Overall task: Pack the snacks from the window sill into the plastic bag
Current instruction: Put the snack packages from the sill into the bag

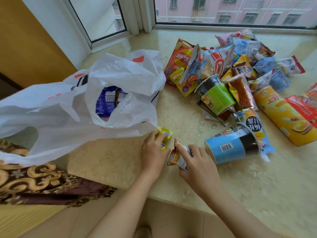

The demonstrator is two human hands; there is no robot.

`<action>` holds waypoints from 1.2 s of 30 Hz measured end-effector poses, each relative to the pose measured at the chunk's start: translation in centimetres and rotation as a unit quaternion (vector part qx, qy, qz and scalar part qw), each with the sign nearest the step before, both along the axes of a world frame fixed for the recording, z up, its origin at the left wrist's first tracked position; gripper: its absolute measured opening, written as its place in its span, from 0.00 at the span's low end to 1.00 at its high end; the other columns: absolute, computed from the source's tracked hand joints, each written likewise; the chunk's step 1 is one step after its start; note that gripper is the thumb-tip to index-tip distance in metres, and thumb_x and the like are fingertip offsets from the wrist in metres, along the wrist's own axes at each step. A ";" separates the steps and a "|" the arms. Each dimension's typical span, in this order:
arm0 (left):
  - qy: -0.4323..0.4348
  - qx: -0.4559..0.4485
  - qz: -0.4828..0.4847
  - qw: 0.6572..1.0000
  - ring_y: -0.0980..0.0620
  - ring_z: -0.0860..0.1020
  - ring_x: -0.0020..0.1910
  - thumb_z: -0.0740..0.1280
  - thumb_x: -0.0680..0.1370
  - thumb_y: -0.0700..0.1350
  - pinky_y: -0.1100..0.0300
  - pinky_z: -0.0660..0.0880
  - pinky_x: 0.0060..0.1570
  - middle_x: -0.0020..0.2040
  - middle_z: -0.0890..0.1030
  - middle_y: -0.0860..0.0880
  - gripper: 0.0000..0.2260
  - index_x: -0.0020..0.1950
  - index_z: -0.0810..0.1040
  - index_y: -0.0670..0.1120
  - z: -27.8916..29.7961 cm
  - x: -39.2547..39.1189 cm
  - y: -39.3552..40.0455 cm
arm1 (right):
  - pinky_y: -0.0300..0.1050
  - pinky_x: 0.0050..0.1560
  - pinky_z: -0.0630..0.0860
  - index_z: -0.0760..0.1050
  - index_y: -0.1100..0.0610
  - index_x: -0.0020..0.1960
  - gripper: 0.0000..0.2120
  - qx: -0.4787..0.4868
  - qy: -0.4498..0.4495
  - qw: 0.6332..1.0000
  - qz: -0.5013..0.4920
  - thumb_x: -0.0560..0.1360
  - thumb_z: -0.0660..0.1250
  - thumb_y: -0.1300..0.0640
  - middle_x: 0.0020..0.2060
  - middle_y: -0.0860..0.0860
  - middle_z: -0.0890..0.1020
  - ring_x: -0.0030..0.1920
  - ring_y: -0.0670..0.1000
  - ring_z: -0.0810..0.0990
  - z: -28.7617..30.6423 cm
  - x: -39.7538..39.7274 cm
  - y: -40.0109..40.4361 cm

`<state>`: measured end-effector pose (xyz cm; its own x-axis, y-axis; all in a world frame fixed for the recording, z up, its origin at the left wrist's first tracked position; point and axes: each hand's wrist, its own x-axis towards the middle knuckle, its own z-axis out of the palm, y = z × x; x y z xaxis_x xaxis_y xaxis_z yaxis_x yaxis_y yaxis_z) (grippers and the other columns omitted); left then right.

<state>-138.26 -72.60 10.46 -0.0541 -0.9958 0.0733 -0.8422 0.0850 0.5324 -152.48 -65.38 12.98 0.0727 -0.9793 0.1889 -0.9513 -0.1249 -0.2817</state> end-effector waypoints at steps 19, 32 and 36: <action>-0.096 -0.141 0.071 0.983 0.48 0.73 0.63 0.72 0.74 0.48 0.50 0.77 0.55 0.65 0.76 0.51 0.17 0.62 0.79 0.53 13.5 17.6 3.0 | 0.51 0.46 0.74 0.70 0.49 0.65 0.35 -0.124 0.016 0.980 0.153 0.58 0.71 0.56 0.56 0.57 0.79 0.48 0.58 0.79 9.0 14.9 -1.3; -0.092 -0.056 0.075 0.991 0.46 0.70 0.64 0.58 0.80 0.55 0.53 0.67 0.62 0.63 0.76 0.44 0.21 0.59 0.80 0.42 12.4 20.8 -6.6 | 0.57 0.43 0.81 0.71 0.52 0.67 0.26 -0.167 0.076 0.982 0.042 0.69 0.70 0.60 0.55 0.63 0.80 0.54 0.63 0.80 6.7 21.3 -11.8; -0.130 -0.061 0.014 0.990 0.47 0.64 0.70 0.48 0.80 0.56 0.55 0.60 0.67 0.65 0.75 0.44 0.24 0.64 0.78 0.47 11.0 20.6 -6.1 | 0.63 0.49 0.79 0.73 0.57 0.66 0.20 -0.156 0.126 0.978 0.050 0.75 0.65 0.56 0.64 0.63 0.75 0.69 0.63 0.67 5.4 21.3 -11.6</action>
<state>-117.63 -78.73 21.44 -0.0598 -0.9819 0.1797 -0.9523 0.1101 0.2845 -131.23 -77.02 18.39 0.2473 -0.8626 0.4412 -0.9644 -0.2630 0.0262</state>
